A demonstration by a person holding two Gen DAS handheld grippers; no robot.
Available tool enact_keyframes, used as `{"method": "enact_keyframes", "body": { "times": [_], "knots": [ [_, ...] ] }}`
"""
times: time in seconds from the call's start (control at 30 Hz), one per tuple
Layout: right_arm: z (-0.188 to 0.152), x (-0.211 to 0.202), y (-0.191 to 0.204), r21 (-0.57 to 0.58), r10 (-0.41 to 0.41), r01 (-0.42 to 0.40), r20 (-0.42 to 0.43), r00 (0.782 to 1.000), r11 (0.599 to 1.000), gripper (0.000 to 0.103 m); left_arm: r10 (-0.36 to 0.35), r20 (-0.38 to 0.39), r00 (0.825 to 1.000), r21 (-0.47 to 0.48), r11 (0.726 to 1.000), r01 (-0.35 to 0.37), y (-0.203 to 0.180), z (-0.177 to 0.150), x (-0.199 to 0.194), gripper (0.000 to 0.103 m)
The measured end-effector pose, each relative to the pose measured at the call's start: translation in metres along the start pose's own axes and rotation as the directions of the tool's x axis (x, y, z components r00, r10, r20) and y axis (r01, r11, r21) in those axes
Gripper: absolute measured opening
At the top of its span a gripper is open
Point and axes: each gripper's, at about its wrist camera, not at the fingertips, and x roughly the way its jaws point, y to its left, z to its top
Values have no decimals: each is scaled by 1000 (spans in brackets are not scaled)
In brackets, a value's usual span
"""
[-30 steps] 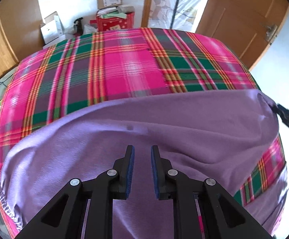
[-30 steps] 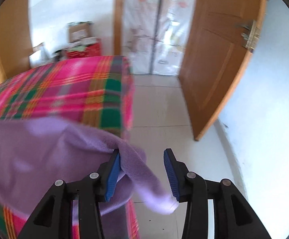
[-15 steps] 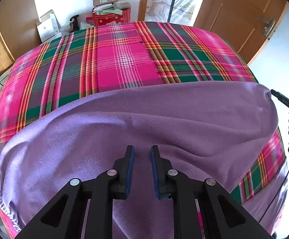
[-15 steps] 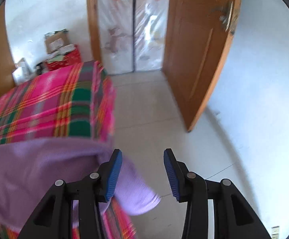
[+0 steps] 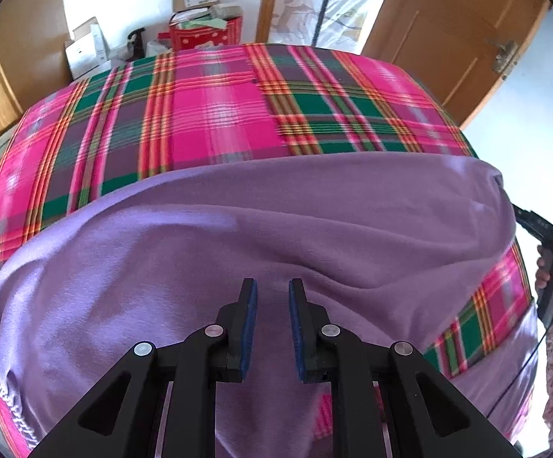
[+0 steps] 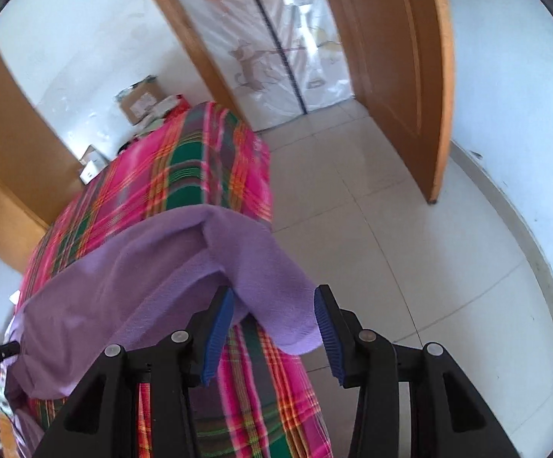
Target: Fold clothes
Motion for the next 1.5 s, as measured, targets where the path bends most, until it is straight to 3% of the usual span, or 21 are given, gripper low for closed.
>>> {"method": "enact_keyframes", "body": {
  "times": [0.2,0.23,0.27,0.3,0.53,0.63,0.7,0.77,0.87,0.93,1.03,1.23,1.5],
  "knots": [
    [4,15,14,-88,-64,62,-23,998,994,43,-35,-6,999,99,994,35,-36,-5,-2,19],
    [5,15,14,-91,-75,73,-17,997,993,38,-43,-10,999,106,993,43,-40,-5,0,19],
    [6,15,14,-97,-93,92,-5,996,991,17,-50,-13,999,113,992,51,-44,-6,1,20],
    [7,14,14,-102,-111,112,7,994,989,5,-54,-17,998,121,991,56,-47,-6,2,20],
    [28,-2,18,-118,-173,184,92,981,976,5,-49,-35,998,119,991,52,-47,-8,3,20],
    [42,-2,20,-127,-201,211,89,976,969,7,-48,-36,998,106,993,51,-43,-9,3,20],
    [50,4,22,-136,-278,287,80,957,948,22,-47,-36,998,102,993,51,-43,-8,5,20],
    [55,12,27,-147,-365,373,79,928,916,25,-49,-35,998,100,994,52,-43,-8,4,20],
    [56,16,29,-122,-406,411,61,912,903,26,-49,-22,999,93,994,51,-40,-9,-3,21],
    [51,10,35,-115,-362,366,60,930,923,28,-47,-9,999,82,996,48,-35,-11,-10,20],
    [46,-2,52,-146,-351,360,86,932,921,30,-35,23,999,47,998,34,-20,-16,-27,21],
    [32,-37,106,-220,-216,236,114,970,946,32,22,97,995,-70,997,-15,28,-39,-76,21],
    [-7,-69,214,-404,0,27,66,998,914,35,122,121,985,-210,973,-95,96,-95,-131,22]
  ]
}}
